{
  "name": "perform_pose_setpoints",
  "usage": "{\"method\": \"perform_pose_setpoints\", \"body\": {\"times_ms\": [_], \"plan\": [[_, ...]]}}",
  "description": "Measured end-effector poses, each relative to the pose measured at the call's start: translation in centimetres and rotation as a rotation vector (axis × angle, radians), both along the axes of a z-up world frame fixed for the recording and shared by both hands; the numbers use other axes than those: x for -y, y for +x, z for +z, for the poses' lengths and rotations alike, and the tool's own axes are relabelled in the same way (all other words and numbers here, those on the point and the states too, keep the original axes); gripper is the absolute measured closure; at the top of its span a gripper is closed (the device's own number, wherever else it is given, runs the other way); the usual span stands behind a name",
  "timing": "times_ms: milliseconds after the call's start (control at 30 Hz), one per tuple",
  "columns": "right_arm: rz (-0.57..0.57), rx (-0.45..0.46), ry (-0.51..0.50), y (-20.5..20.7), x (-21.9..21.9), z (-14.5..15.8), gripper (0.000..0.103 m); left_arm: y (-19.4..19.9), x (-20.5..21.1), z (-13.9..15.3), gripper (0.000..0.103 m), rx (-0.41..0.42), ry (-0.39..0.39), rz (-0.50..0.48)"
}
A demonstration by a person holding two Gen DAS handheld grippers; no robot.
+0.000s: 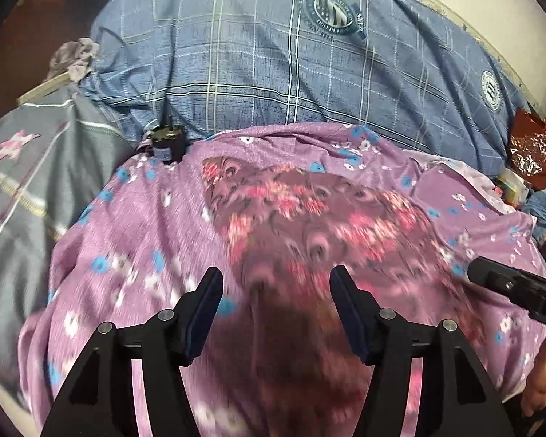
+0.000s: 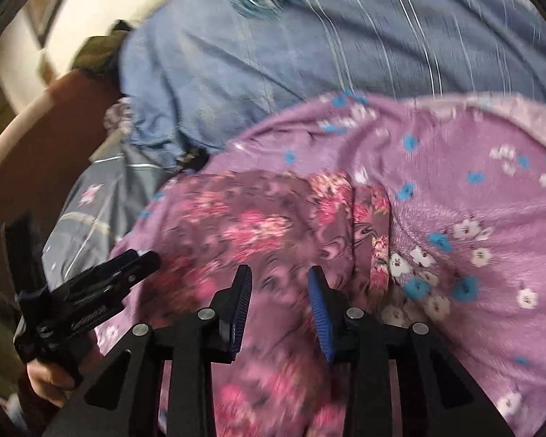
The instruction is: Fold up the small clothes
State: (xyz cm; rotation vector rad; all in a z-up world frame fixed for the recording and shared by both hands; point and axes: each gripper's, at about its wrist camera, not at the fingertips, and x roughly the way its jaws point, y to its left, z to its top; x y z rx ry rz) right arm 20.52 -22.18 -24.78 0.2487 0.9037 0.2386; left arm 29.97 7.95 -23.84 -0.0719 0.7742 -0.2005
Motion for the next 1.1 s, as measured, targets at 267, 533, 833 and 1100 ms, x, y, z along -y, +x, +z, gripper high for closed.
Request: {"method": "perform_pose_setpoints", "body": {"times_ms": [267, 533, 833, 1100], "plan": [[0.019, -0.177, -0.086, -2.9, -2.0, -4.6, 0.076, -4.3, 0.6, -5.1, 0.032, -0.156, 0.11, 0.037], [-0.034, -0.102, -0.183, -5.0, -2.9, -2.2, 0.075, -9.9, -0.2, -0.8, 0.034, -0.028, 0.082, 0.08], [-0.1, 0.119, -0.404, -9.7, -4.9, 5.4, 0.069, -19.8, 0.8, 7.5, 0.033, 0.186, 0.088, 0.104], [-0.162, 0.255, -0.454, -14.0, -5.0, 11.1, 0.056, -27.8, 1.7, 12.2, 0.026, 0.329, 0.099, 0.083]]}}
